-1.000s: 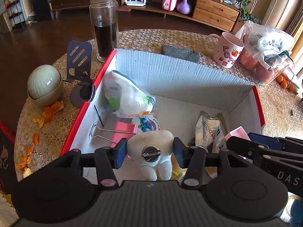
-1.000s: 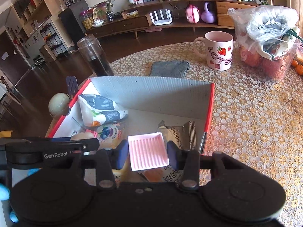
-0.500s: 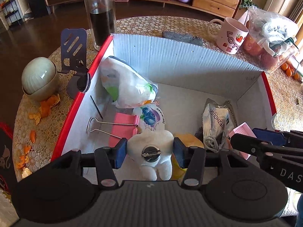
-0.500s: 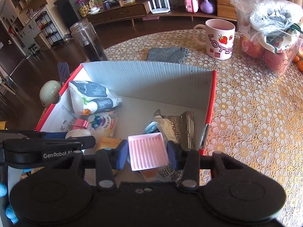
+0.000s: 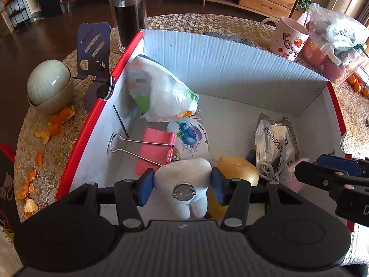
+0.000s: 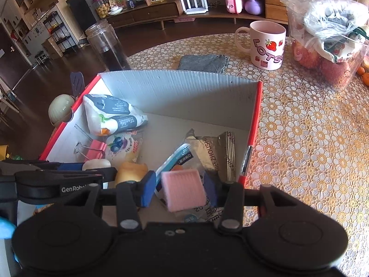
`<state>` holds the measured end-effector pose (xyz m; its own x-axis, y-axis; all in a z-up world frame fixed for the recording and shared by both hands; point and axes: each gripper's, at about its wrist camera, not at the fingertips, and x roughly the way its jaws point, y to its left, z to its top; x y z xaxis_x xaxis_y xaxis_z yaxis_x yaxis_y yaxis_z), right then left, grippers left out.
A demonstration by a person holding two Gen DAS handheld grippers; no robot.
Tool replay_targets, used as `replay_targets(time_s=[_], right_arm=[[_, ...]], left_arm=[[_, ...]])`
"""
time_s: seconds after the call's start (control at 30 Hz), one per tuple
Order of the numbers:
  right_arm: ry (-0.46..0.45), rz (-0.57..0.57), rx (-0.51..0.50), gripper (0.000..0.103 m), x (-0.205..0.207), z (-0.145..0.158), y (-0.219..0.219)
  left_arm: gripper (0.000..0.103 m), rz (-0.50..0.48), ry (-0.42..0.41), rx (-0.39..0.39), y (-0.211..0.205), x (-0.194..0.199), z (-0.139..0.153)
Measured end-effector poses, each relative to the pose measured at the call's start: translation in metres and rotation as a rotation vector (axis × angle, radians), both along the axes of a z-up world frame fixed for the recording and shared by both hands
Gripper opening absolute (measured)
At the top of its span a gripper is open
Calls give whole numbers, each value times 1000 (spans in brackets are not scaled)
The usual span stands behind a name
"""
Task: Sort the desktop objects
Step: 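Lower the comb and plush into the shoebox and open both tools, then withdraw both open tools up from the shoebox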
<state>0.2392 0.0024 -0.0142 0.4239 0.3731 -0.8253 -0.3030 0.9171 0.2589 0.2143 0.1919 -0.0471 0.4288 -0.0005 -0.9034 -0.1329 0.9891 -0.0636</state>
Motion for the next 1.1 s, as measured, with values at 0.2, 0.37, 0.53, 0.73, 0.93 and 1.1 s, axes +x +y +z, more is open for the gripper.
replay_targets(time_s=[0.2, 0.37, 0.53, 0.73, 0.93, 1.1], right_arm=[[-11, -3, 27, 61, -5, 7, -5], [-27, -4, 61, 66, -12, 16, -10], [-55, 13, 76, 71, -21, 28, -14], [-84, 29, 72, 75, -36, 41, -21], [-150, 56, 44, 79, -54, 51, -25], [-201, 70, 44, 88, -69, 58, -29]], left_arm=[[55, 6, -21, -13, 2, -5, 2], [64, 21, -55, -48, 4, -10, 12], [71, 41, -86, -67, 5, -18, 24], [75, 49, -140, -100, 10, -30, 37], [75, 59, -234, -74, 9, -49, 58], [75, 58, -258, -56, 5, -61, 68]])
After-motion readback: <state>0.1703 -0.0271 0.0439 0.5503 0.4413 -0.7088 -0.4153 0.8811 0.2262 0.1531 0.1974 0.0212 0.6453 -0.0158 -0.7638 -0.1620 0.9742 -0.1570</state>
